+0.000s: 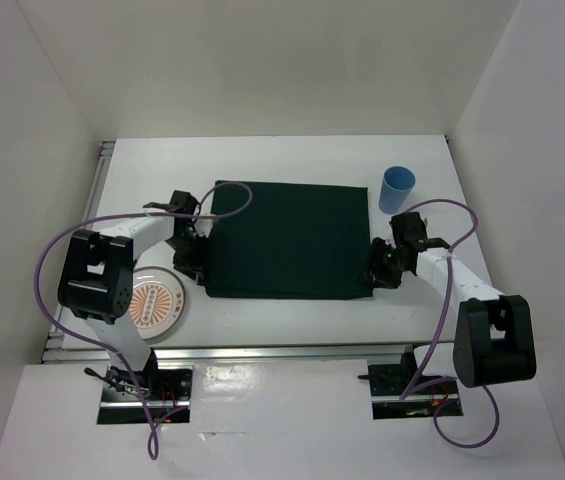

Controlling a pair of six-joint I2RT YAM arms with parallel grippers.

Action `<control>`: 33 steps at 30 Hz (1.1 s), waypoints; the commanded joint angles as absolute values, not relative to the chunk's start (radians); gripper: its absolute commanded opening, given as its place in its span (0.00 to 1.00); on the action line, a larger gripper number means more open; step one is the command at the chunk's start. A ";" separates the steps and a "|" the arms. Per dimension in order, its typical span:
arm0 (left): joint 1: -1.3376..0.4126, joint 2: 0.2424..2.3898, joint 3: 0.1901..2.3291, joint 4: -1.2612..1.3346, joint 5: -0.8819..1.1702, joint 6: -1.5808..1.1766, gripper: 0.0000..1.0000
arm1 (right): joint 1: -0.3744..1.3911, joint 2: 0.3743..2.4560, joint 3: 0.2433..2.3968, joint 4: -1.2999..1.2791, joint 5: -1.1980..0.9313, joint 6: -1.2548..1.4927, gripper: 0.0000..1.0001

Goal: Set the dinner table for one person

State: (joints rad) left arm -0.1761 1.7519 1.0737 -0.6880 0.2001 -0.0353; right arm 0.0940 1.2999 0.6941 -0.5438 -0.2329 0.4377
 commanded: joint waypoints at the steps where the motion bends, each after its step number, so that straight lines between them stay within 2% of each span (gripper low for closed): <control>1: -0.155 1.758 1.086 -0.710 0.270 -0.038 0.47 | 0.104 1.302 0.683 -0.546 -0.242 0.443 0.46; 2: -0.155 1.747 1.086 -0.710 0.282 -0.026 0.43 | 0.104 1.302 0.683 -0.537 -0.242 0.443 0.43; 4: -0.155 1.747 1.098 -0.724 0.314 -0.015 0.41 | 0.104 1.302 0.683 -0.537 -0.251 0.454 0.43; 6: -0.155 1.747 1.098 -0.738 0.325 -0.006 0.40 | 0.113 1.302 0.683 -0.551 -0.252 0.454 0.56; 10: -0.155 1.747 1.078 -0.738 0.334 0.003 0.44 | 0.137 1.293 0.692 -0.590 -0.178 0.508 0.65; 13: -0.155 1.747 1.078 -0.738 0.334 0.003 0.44 | 0.137 1.293 0.692 -0.591 -0.158 0.538 0.65; 17: -0.155 1.747 1.089 -0.738 0.345 0.012 0.34 | 0.137 1.316 0.660 -0.566 -0.170 0.574 0.58; 21: -0.155 1.758 1.089 -0.738 0.345 0.012 0.11 | 0.137 1.316 0.629 -0.545 -0.161 0.597 0.39; 24: -0.155 1.758 1.089 -0.738 0.354 0.021 0.04 | 0.137 1.307 0.629 -0.554 -0.161 0.606 0.39; 25: -0.155 1.758 1.089 -0.738 0.354 0.021 0.03 | 0.137 1.307 0.629 -0.566 -0.161 0.617 0.43; 26: -0.155 1.747 1.089 -0.738 0.354 0.021 0.01 | 0.137 1.307 0.629 -0.566 -0.152 0.617 0.58; 32: -0.155 1.717 1.089 -0.729 0.325 0.021 0.00 | 0.137 1.270 0.608 -0.577 -0.152 0.652 0.59; 33: -0.155 1.707 1.089 -0.729 0.325 0.021 0.00 | 0.137 1.261 0.589 -0.568 -0.152 0.661 0.56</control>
State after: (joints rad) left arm -0.1558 1.7508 1.0737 -0.7143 0.3157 0.0021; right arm 0.1287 1.3003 0.6266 -0.5644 -0.1608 0.6250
